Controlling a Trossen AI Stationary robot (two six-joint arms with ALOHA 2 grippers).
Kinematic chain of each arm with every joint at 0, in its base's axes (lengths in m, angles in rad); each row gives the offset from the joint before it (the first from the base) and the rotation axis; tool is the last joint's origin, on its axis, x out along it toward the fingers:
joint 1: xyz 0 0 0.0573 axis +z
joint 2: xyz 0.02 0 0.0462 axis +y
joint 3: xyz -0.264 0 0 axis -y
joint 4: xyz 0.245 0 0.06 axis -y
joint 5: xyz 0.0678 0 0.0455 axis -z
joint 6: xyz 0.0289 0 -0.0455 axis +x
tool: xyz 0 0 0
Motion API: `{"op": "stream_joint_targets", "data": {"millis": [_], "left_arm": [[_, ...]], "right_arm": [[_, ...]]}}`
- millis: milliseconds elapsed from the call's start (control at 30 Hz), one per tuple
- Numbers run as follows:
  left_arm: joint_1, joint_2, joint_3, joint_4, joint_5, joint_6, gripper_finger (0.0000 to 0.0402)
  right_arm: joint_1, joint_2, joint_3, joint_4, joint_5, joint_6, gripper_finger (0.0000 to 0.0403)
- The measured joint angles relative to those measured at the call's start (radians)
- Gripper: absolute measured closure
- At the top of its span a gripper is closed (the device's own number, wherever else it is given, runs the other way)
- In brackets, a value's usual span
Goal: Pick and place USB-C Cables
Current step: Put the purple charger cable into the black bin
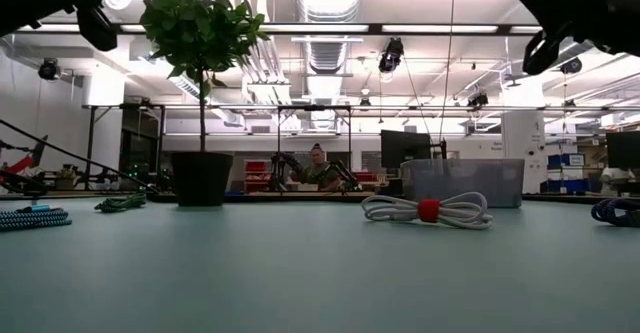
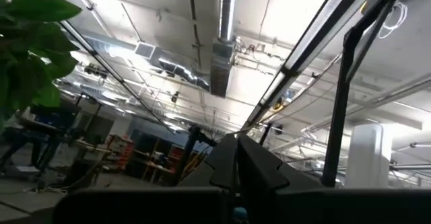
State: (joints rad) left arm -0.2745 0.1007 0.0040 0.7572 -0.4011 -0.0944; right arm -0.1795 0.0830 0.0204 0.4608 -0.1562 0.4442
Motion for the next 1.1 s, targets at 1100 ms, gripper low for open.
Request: {"op": "stream_joint_targets", "data": {"millis": [1100], "left_arm": [[0.000, 0.696, 0.122, -0.013, -0.057, -0.373, 0.0402]], "right_arm": [[0.160, 0.719, 0.529, -0.737, 0.175, 0.152, 0.0394]]}}
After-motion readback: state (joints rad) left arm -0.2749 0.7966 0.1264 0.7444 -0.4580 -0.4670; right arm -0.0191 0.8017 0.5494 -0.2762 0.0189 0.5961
